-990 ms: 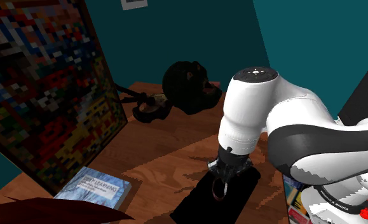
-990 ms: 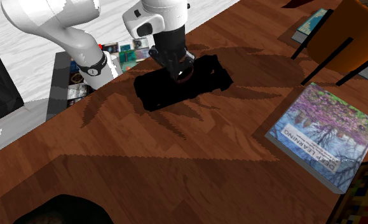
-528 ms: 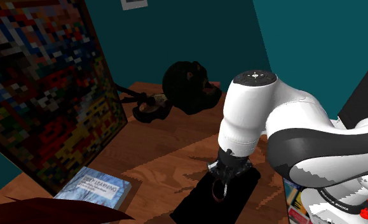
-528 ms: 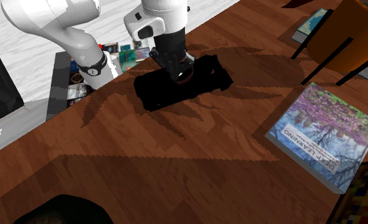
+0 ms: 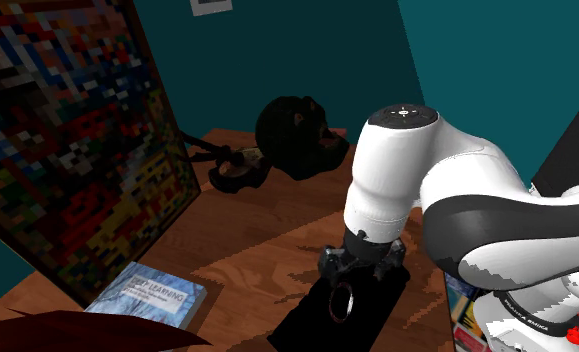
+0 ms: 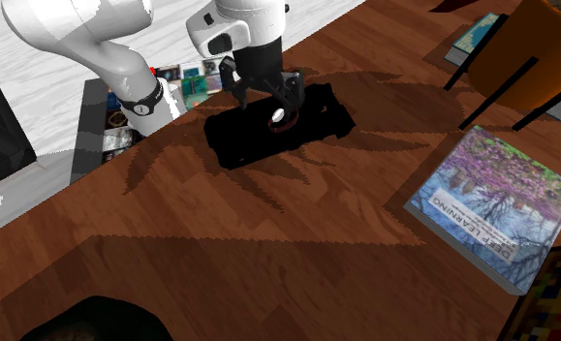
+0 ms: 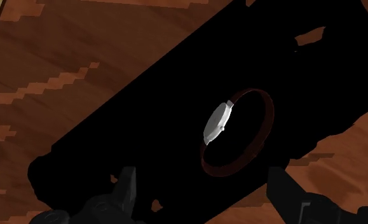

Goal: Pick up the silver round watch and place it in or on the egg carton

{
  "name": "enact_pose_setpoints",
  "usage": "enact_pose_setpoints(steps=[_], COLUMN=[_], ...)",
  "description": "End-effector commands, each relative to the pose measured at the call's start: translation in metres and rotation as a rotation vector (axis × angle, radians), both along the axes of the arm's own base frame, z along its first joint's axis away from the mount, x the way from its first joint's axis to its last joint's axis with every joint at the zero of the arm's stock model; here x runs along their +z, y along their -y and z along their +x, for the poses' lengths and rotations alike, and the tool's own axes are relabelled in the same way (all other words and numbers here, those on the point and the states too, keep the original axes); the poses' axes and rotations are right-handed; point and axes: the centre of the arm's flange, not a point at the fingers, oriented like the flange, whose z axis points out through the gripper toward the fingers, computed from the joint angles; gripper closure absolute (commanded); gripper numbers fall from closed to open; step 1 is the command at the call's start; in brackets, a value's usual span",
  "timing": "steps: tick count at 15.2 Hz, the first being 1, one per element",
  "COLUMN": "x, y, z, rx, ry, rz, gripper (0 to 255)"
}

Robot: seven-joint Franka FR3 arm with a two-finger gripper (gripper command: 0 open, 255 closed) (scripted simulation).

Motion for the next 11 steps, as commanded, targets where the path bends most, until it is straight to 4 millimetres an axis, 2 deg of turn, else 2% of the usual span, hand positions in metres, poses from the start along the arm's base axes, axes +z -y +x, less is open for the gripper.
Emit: enact_pose_setpoints(steps=[1, 3, 11], x=[0.019, 0.042, 0.042], y=[0.000, 0.001, 0.001], z=[-0.001, -0.002, -0.002], rx=[0.000, 0.000, 0.000], ry=[-0.001, -0.001, -0.001], rz=[-0.001, -0.001, -0.001], gripper=[0, 0, 0])
